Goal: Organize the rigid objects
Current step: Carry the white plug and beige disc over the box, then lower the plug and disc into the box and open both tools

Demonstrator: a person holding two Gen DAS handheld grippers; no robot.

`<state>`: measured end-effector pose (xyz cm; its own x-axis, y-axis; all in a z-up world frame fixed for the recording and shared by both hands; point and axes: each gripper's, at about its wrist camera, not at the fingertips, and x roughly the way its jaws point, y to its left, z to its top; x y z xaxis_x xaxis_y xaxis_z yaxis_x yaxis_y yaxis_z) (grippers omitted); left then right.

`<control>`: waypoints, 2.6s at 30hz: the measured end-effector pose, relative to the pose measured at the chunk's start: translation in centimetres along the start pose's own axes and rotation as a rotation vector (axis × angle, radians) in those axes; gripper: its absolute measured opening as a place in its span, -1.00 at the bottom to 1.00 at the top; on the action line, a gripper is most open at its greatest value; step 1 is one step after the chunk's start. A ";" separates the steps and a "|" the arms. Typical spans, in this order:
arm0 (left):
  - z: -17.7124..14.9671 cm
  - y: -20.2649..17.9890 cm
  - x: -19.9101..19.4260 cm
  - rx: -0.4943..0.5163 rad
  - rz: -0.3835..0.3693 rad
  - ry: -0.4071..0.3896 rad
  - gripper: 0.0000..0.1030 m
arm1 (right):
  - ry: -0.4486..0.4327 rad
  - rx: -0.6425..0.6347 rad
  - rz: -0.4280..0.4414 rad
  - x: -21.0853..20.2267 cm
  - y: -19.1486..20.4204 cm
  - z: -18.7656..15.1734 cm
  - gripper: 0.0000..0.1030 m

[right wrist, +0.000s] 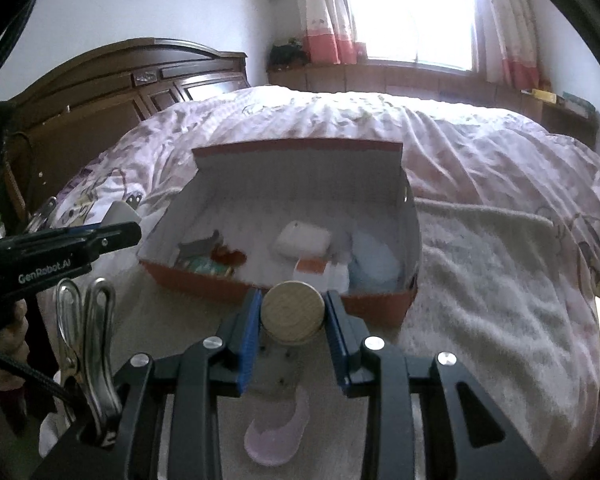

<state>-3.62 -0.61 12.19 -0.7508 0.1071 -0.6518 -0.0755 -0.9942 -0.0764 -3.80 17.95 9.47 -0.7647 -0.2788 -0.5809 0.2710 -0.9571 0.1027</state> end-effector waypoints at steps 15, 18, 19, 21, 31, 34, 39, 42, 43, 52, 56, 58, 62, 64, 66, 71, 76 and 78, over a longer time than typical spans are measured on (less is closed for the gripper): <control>3.6 -1.8 6.3 0.004 -0.023 0.038 -0.50 | 0.041 0.054 -0.074 6.3 -4.3 4.2 -0.36; 3.5 -1.9 7.9 0.005 -0.020 0.060 -0.50 | 0.059 0.060 -0.072 7.7 -4.6 4.2 -0.36; 3.4 -1.9 8.3 0.006 -0.019 0.066 -0.50 | 0.064 0.063 -0.071 8.1 -4.7 4.2 -0.36; 3.3 -1.9 9.1 0.008 -0.014 0.079 -0.50 | 0.080 0.069 -0.068 8.9 -4.9 4.1 -0.36; 1.0 -1.8 12.1 -0.009 -0.021 0.160 -0.50 | 0.141 -0.019 -0.120 10.5 -4.2 3.4 -0.37; 0.4 -2.2 11.6 0.022 -0.007 0.152 -0.50 | 0.164 -0.010 -0.136 10.4 -4.6 3.4 -0.37; -0.5 -2.3 10.7 0.025 -0.023 0.159 -0.50 | 0.184 -0.013 -0.160 9.7 -5.1 3.0 -0.37; -0.8 -2.0 10.4 0.015 -0.036 0.162 -0.50 | 0.187 -0.015 -0.164 9.3 -5.2 2.7 -0.37; -0.8 -2.1 10.3 0.014 -0.037 0.162 -0.50 | 0.187 -0.015 -0.164 9.2 -5.1 2.6 -0.37; -0.5 -2.1 9.2 0.025 -0.040 0.148 -0.08 | 0.137 -0.014 -0.117 8.4 -4.1 2.4 0.17; -0.5 -2.1 8.5 0.025 -0.040 0.139 -0.02 | 0.098 -0.020 -0.103 7.3 -3.5 2.4 0.25; -0.5 -2.1 8.2 0.023 -0.046 0.134 -0.02 | 0.083 -0.011 -0.098 6.8 -3.3 2.5 0.25; -0.6 -2.2 7.2 0.024 -0.044 0.115 -0.02 | 0.057 0.013 -0.083 5.6 -3.1 2.5 0.30; -0.6 -2.2 6.6 0.022 -0.050 0.106 -0.02 | 0.050 0.022 -0.067 5.2 -3.0 2.4 0.36; -0.6 -2.3 6.2 0.022 -0.047 0.100 -0.02 | 0.048 0.027 -0.055 4.9 -2.8 2.3 0.36; -0.8 -2.2 5.6 0.023 -0.042 0.099 -0.02 | 0.045 0.037 -0.049 4.1 -2.4 1.9 0.37; -1.5 -2.0 4.5 0.010 -0.041 0.095 -0.02 | 0.045 0.047 -0.033 3.1 -1.9 1.0 0.37; -1.9 -1.9 4.1 0.008 -0.041 0.095 -0.02 | 0.045 0.050 -0.031 2.6 -1.6 0.6 0.37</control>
<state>-5.31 1.78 8.28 -0.6812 0.1477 -0.7170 -0.1103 -0.9890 -0.0990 -6.59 18.75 8.29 -0.7450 -0.2465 -0.6198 0.2175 -0.9682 0.1236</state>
